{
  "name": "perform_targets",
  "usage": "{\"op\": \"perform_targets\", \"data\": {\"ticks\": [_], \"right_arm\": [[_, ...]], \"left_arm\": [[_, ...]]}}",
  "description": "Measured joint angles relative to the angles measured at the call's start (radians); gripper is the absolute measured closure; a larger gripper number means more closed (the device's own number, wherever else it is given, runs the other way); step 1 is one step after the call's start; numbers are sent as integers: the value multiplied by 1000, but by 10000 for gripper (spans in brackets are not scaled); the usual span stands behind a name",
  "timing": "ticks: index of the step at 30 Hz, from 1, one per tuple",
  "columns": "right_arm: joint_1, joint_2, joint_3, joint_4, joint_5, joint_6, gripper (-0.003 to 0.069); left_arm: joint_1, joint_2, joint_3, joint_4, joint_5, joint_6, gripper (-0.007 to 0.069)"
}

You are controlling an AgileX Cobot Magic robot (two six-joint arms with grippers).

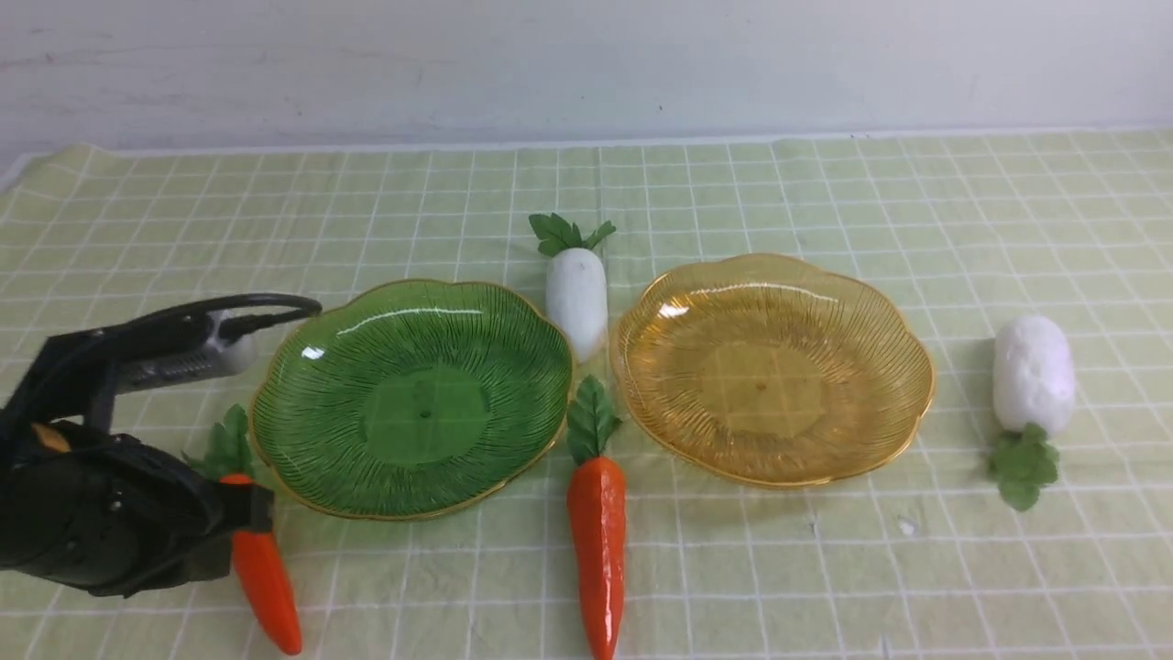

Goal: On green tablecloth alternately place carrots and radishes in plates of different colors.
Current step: 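Pick up the carrot and put it on the nearest plate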

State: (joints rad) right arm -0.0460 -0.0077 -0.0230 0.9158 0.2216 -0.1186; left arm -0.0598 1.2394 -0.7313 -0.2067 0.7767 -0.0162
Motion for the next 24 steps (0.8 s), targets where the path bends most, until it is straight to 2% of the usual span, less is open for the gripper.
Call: {"op": "perform_targets", "data": {"ticks": [4, 6, 9, 11, 13, 15, 18, 21, 24], "right_arm": [[0, 180, -242, -109, 222, -79, 674], [0, 336, -387, -226, 403, -106, 674], [0, 556, -576, -392, 656, -117, 674], [0, 672, -662, -485, 766, -118, 674], [0, 747, -705, -521, 810, -129, 674], [0, 795, -717, -519, 814, -151, 674], [0, 818, -717, -484, 813, -188, 674], [1, 819, -717, -451, 799, -216, 674], [1, 819, -717, -439, 785, -223, 674]], "left_arm": [[0, 94, -2, 1, -54, 2, 631], [0, 127, -3, 14, -85, 3, 609], [0, 178, -5, 27, -131, 2, 505], [0, 213, -6, 27, -152, -6, 396], [0, 245, -6, 27, -163, -29, 274], [0, 279, -7, 28, -169, -53, 190], [0, 329, -8, 29, -188, -77, 127], [0, 380, -8, 35, -211, -84, 160], [0, 378, -11, 37, -199, -89, 332]]}}
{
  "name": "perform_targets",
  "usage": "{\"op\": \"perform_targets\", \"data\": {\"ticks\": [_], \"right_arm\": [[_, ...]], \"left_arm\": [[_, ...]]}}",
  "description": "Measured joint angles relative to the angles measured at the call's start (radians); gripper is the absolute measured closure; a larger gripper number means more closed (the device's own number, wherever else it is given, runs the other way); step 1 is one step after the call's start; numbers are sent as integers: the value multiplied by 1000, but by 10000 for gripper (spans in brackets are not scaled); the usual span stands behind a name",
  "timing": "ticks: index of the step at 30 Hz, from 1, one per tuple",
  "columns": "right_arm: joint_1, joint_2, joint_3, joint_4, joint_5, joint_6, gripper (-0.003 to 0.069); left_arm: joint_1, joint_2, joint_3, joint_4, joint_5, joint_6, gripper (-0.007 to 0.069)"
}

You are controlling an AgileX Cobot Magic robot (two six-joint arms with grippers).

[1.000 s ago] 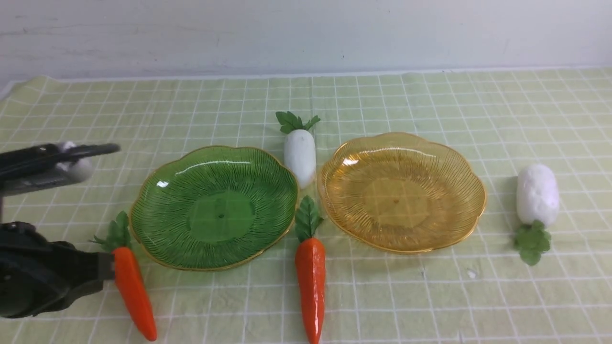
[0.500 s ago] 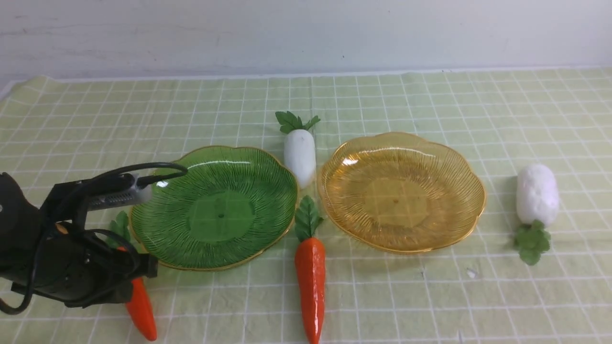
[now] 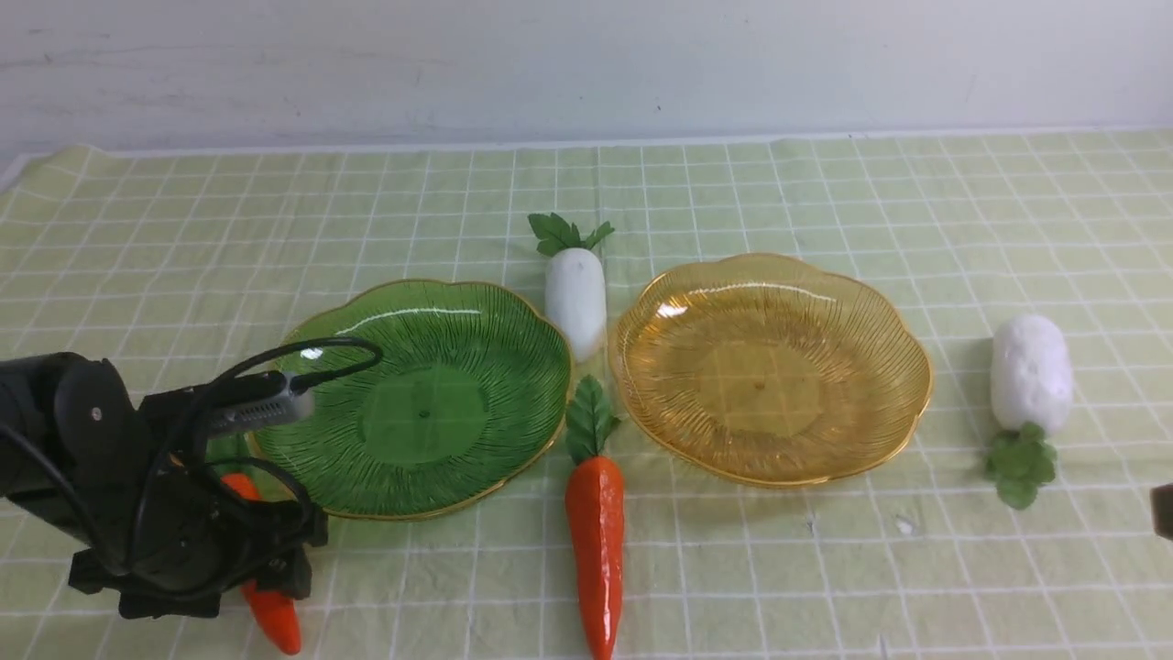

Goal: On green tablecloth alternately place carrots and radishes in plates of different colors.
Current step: 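Pick up the carrot and put it on the nearest plate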

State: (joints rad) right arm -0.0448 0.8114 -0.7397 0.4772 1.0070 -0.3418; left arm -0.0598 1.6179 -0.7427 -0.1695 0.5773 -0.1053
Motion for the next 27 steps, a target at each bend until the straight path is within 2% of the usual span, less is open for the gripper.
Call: {"op": "perform_targets", "data": {"ticks": [1, 2, 10, 15, 21, 27], "right_arm": [[0, 0, 0, 4, -3, -3, 674], [0, 0, 0, 5, -4, -3, 674], [0, 0, 0, 12, -14, -7, 674], [0, 14, -16, -9, -42, 43, 674], [0, 123, -103, -175, -82, 192, 674], [0, 307, -198, -376, -123, 386, 669]], "left_arm": [[0, -6, 0, 7, 15, -1, 414], [0, -16, 0, 15, 24, -7, 435], [-4, -212, -61, 73, 73, -69, 419], [-48, -277, -166, 50, 39, 10, 419], [-136, -195, -284, 0, -17, 125, 419], [-154, -46, -324, -3, -29, 128, 405]]}}
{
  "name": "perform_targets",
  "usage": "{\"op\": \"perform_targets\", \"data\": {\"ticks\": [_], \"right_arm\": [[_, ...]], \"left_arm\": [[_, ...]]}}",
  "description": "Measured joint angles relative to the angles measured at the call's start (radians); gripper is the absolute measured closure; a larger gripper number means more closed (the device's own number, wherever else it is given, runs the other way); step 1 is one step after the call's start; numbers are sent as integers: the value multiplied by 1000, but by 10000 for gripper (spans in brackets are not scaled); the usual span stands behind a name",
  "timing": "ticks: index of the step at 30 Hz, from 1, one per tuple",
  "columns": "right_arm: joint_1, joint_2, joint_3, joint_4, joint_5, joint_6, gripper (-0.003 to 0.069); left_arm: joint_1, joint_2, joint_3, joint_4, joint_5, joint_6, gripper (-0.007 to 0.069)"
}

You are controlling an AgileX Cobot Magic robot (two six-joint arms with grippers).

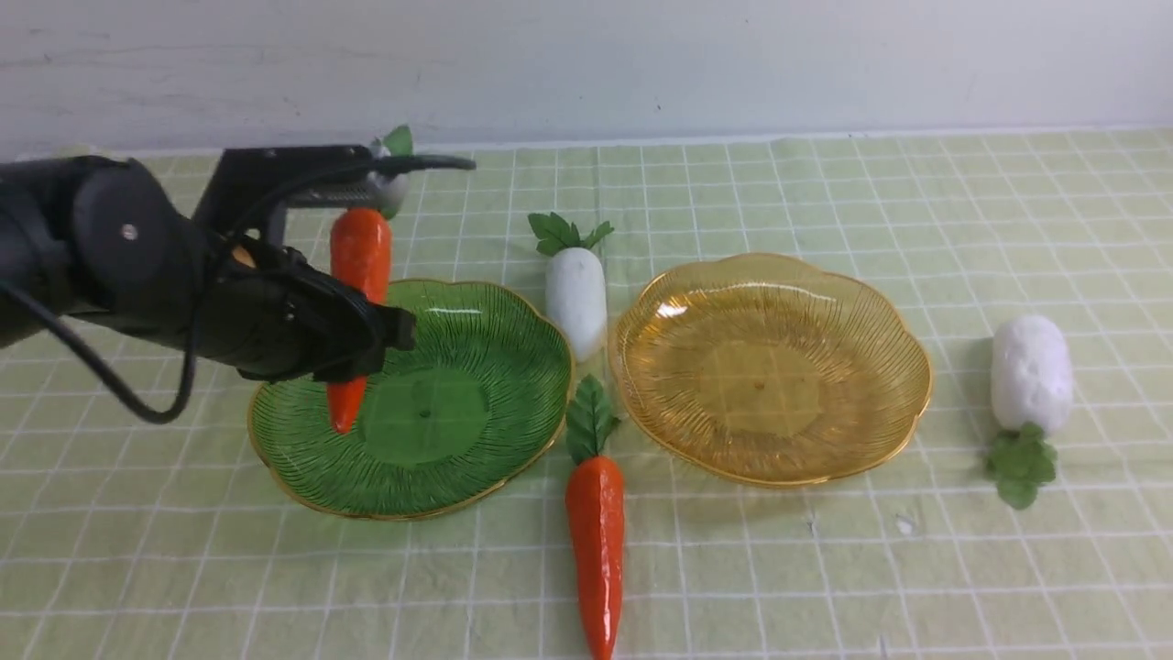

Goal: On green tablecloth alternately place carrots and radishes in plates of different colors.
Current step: 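Pick up the carrot and put it on the nearest plate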

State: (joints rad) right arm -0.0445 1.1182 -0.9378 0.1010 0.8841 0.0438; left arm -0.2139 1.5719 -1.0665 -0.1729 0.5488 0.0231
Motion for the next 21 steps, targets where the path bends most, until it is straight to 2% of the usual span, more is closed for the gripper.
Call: {"op": "perform_targets", "data": {"ticks": [3, 6, 9, 10, 11, 12, 14, 15, 17, 18, 19, 20, 21], "right_arm": [[0, 89, -44, -54, 3, 35, 658], [0, 246, -125, -70, 14, 49, 610], [0, 353, -190, -71, 21, 49, 542], [0, 353, -190, -71, 21, 49, 537], [0, 407, -229, -72, 21, 49, 487], [0, 430, -249, -72, 21, 51, 454], [0, 453, -269, -73, 21, 54, 419], [0, 476, -288, -73, 19, 56, 382], [-12, 531, -334, -72, 7, 59, 283], [-14, 541, -341, -72, 6, 59, 267], [-20, 555, -351, -72, 3, 60, 246], [-27, 579, -364, -73, -4, 63, 217], [-37, 617, -382, -73, -17, 72, 167]], "left_arm": [[0, 67, -12, 6, 1, 1, 333], [0, 117, -38, 24, 40, 1, 141], [0, 119, -67, 27, 91, 1, 20], [0, 119, -70, 27, 98, 1, 13], [-2, 112, -114, -1, 176, -12, -27], [-12, 104, -136, -23, 229, -23, -29], [-29, 98, -151, -44, 266, -23, -10], [-62, 91, -160, -62, 296, -23, 33], [-154, 91, -167, -66, 325, -38, 184], [-162, 92, -168, -63, 326, -41, 200], [-203, 97, -168, -57, 332, -53, 282], [-227, 104, -168, -52, 336, -65, 333], [-284, 124, -168, -39, 335, -78, 464]]}}
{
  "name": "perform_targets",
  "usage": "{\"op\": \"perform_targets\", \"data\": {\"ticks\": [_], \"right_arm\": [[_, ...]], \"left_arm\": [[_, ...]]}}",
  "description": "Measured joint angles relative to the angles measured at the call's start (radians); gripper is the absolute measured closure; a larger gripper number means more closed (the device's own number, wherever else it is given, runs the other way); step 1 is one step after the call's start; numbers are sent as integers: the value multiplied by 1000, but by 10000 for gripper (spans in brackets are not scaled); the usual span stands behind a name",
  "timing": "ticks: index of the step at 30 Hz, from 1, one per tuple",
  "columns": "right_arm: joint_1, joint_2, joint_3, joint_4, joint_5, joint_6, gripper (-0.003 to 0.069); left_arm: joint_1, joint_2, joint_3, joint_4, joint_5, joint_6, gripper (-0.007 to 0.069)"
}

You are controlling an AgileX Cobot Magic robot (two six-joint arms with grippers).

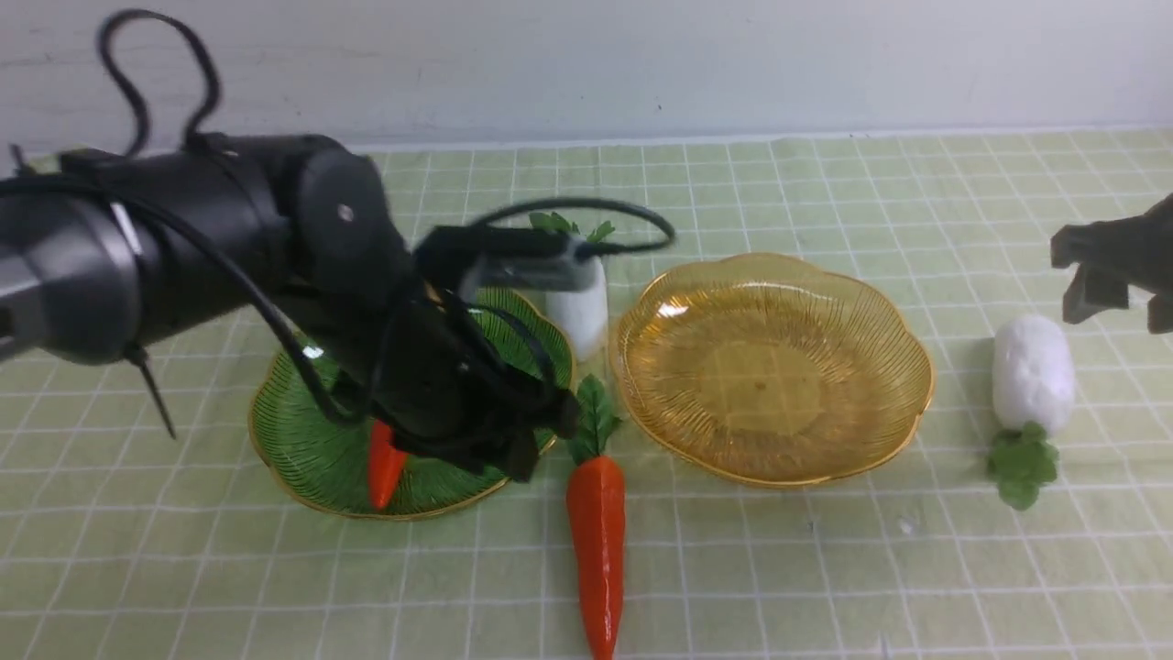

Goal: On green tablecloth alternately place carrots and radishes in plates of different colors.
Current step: 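Pick up the carrot and put it on the nearest plate, then place the white radish on the plate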

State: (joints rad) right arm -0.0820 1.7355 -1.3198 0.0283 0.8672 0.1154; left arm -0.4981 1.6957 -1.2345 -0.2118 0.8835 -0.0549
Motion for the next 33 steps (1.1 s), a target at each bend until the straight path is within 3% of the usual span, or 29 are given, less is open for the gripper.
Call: {"op": "perform_targets", "data": {"ticks": [3, 7, 9, 10, 12, 14, 16, 17, 19, 22, 26, 33], "right_arm": [[-3, 65, -25, 0, -16, 12, 106], [-3, 166, -70, 7, -32, 27, 71], [-3, 216, -93, 26, -40, 23, 70], [-3, 220, -95, 31, -42, 20, 70], [-3, 259, -115, 59, -43, -2, 70], [-3, 277, -120, 70, -41, -15, 70], [-3, 311, -126, 89, -32, -47, 89], [-3, 313, -126, 91, -29, -52, 93], [-3, 327, -127, 112, -18, -75, 190], [-3, 324, -128, 131, -15, -95, 190], [-3, 260, -128, 220, -4, -140, 188], [33, 115, -128, 471, -5, -325, 188]], "left_arm": [[-76, 51, 0, 25, -28, -12, 596], [-109, 113, 0, 30, -68, -39, 582], [-111, 151, 0, 31, -83, -83, 490], [-111, 157, 0, 31, -83, -91, 480], [-111, 189, 0, 32, -95, -138, 340], [-111, 199, -1, 31, -103, -152, 272], [-111, 210, -6, 25, -116, -171, 155], [-111, 212, -6, 25, -118, -171, 141], [-113, 223, -11, 6, -141, -173, 88], [-116, 248, -11, 6, -160, -176, 127], [-114, 255, -13, 27, -157, -179, 402], [-114, 237, -17, 20, -127, -179, 398]]}}
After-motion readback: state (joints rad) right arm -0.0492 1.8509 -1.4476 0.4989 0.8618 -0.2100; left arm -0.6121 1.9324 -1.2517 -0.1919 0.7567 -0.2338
